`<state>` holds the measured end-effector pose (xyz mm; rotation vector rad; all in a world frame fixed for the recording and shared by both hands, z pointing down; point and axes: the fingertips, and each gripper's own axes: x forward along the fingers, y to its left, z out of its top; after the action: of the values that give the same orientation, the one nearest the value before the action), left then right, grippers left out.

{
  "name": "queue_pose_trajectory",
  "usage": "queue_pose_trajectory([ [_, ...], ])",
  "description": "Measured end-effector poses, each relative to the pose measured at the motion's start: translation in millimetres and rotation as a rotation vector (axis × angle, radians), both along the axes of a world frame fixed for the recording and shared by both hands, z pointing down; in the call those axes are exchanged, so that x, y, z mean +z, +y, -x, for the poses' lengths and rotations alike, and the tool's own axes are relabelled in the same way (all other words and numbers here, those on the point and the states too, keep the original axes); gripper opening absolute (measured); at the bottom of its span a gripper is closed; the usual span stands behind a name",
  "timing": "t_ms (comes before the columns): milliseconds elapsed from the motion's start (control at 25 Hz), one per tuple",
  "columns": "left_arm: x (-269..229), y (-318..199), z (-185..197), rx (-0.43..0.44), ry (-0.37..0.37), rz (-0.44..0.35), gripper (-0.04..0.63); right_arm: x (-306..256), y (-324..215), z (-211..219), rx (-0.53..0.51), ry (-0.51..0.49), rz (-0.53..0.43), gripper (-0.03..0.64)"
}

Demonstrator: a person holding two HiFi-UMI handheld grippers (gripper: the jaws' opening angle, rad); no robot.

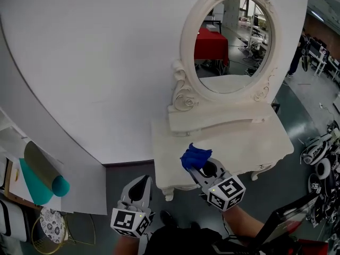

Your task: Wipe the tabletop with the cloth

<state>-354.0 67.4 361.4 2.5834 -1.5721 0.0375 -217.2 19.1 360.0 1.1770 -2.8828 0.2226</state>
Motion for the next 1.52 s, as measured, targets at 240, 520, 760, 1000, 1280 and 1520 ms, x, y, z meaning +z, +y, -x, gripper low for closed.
queue_pose_trajectory([
  [240,13,-31,33,0.012,0.030,0.025,0.006,18,-41,26,0.015,0.057,0.031,0.123],
  [520,18,-59,53,0.056,0.024,0.017,0.007,37,-84,59,-0.008,0.110,0.061,0.123],
  [760,33,-80,52,0.068,0.033,0.048,0.008,78,-125,80,-0.090,0.193,0.121,0.123],
  [1000,59,-106,52,-0.002,0.000,0.086,0.008,127,-165,107,-0.213,0.290,0.175,0.123],
  [1280,87,-117,59,-0.122,0.013,0.173,0.006,205,-189,143,-0.367,0.490,0.265,0.123],
  [1520,106,-123,57,-0.165,-0.023,0.209,0.008,260,-211,159,-0.433,0.590,0.333,0.123],
])
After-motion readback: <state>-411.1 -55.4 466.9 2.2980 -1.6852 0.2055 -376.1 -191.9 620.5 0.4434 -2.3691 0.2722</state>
